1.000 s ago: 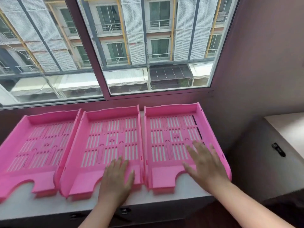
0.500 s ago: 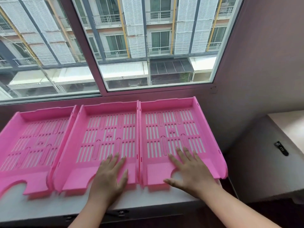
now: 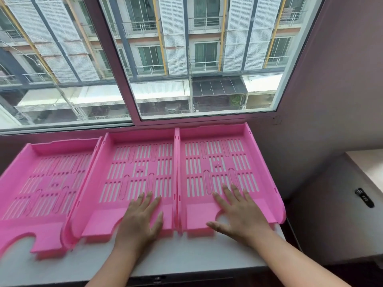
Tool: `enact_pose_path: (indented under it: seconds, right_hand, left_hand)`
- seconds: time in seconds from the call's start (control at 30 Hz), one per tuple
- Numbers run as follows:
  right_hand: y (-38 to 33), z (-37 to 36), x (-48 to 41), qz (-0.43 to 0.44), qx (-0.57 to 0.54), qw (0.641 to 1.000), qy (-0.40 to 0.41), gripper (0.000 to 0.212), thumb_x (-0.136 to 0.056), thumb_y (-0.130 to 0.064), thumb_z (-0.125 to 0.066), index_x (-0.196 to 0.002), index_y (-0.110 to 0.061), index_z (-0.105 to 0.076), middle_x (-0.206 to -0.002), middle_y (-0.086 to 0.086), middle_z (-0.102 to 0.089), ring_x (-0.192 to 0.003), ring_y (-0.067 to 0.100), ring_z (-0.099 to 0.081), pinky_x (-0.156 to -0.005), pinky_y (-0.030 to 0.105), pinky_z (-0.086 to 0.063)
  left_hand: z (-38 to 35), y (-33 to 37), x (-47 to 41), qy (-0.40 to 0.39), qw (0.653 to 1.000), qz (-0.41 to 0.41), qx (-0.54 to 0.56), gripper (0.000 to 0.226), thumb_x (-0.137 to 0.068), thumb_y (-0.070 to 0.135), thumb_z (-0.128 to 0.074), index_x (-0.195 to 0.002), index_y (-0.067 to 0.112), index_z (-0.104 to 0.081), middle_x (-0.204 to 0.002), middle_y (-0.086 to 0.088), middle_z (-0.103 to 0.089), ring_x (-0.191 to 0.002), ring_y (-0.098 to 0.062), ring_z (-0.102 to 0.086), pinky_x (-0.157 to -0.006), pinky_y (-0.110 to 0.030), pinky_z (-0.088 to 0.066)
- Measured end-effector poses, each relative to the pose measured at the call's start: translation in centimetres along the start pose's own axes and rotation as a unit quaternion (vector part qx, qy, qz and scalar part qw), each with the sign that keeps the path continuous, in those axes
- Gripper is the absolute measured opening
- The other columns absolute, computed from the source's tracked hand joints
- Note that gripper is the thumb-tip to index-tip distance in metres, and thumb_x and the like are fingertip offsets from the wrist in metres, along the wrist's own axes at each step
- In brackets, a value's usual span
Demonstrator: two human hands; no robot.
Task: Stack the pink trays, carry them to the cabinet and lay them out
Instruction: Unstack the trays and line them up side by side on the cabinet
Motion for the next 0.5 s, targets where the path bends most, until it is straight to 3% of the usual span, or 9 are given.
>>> enact_pose_path:
  seconds: [0.2,0.37,0.5]
  right_hand:
    - [0.2,-0.1,-0.6,-0.001,0.014,1.000,-0.006,0.101,-0.069,-0.094,0.002,-0.151,-0.037,0.014,-0.165,0.003,0.011,-0.152,0.029,0.013,-0.124,0.051,0.001]
    - [0.1,0.3,-0.5,-0.010,-0.005,1.000,-0.009,0.098,-0.076,-0.090,-0.007,-0.157,-0.034,0.002,-0.166,0.004,0.006,-0.153,0.028,0.010,-0.123,0.051,0.000]
    - [-0.9,3.2,-0.6,-0.028,-0.079,0.996,0.039,0.096,-0.080,-0.087,-0.015,-0.157,-0.030,-0.013,-0.167,-0.001,-0.007,-0.154,0.021,-0.003,-0.124,0.047,-0.006]
  left_hand:
    - [0.4,0.3,0.0,0.004,1.000,0.001,0.004,0.067,-0.087,0.063,-0.016,-0.147,0.035,-0.024,-0.155,0.009,-0.014,-0.148,-0.015,-0.011,-0.118,-0.031,-0.001]
    - [0.9,0.5,-0.5,-0.025,0.999,-0.018,-0.044,0.082,-0.084,0.074,-0.017,-0.150,0.028,-0.032,-0.160,-0.001,-0.025,-0.149,-0.022,-0.019,-0.118,-0.035,-0.005]
    - [3.7,-0.6,0.0,0.013,0.997,0.006,-0.078,0.071,-0.088,0.063,-0.032,-0.147,0.024,-0.039,-0.155,-0.001,-0.037,-0.147,-0.023,-0.028,-0.120,-0.044,-0.018]
Point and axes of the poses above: each hand's wrist, its own x-axis away from the middle knuckle, its own z-axis out of the back of the hand, y = z × x, the point moved 10 cm from there along -x, towards the middle knuckle
